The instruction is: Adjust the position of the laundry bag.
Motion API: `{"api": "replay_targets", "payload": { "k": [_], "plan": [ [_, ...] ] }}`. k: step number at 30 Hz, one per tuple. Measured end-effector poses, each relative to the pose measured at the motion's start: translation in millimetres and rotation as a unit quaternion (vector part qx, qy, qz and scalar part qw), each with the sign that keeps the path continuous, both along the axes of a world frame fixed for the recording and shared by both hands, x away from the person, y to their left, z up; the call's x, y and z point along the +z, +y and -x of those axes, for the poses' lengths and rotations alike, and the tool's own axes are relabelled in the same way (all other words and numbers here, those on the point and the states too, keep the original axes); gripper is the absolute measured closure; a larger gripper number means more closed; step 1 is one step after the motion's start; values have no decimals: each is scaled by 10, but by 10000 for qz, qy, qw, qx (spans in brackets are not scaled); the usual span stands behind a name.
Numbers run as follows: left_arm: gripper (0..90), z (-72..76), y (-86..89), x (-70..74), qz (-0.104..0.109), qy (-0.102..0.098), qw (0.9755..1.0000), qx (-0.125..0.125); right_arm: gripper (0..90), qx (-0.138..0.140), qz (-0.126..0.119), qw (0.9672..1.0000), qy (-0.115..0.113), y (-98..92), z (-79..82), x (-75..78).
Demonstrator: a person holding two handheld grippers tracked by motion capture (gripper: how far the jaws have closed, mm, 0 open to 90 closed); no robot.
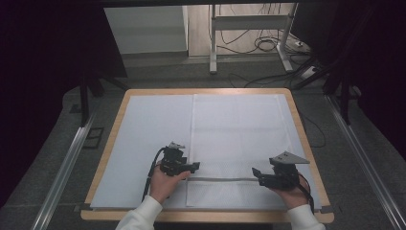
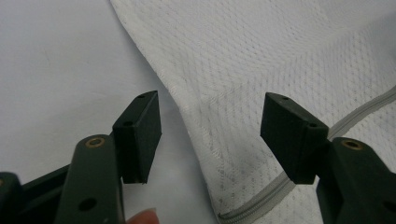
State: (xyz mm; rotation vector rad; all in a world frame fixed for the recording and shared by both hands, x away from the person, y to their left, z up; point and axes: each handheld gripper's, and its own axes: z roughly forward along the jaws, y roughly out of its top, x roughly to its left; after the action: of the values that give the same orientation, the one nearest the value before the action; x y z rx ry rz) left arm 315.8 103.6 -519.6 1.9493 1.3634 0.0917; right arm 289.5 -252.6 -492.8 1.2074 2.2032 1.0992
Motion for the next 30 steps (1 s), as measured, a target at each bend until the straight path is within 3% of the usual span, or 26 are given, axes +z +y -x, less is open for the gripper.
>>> {"api": "replay_targets", "payload": {
  "k": [15,28,30],
  "plan": [
    [524,-11,-50,-63,-57,45,10000,-62,214,-16,5,10000,-43,-7,1,18],
    [827,-24,-84,-102,-272,-124,9995,-130,214,-48,-25,10000,-56,-13,1,34],
    [836,-20,-92,-106,-343,-143,9992,-167,214,-65,-34,10000,-55,-20,-2,39]
  ]
}}
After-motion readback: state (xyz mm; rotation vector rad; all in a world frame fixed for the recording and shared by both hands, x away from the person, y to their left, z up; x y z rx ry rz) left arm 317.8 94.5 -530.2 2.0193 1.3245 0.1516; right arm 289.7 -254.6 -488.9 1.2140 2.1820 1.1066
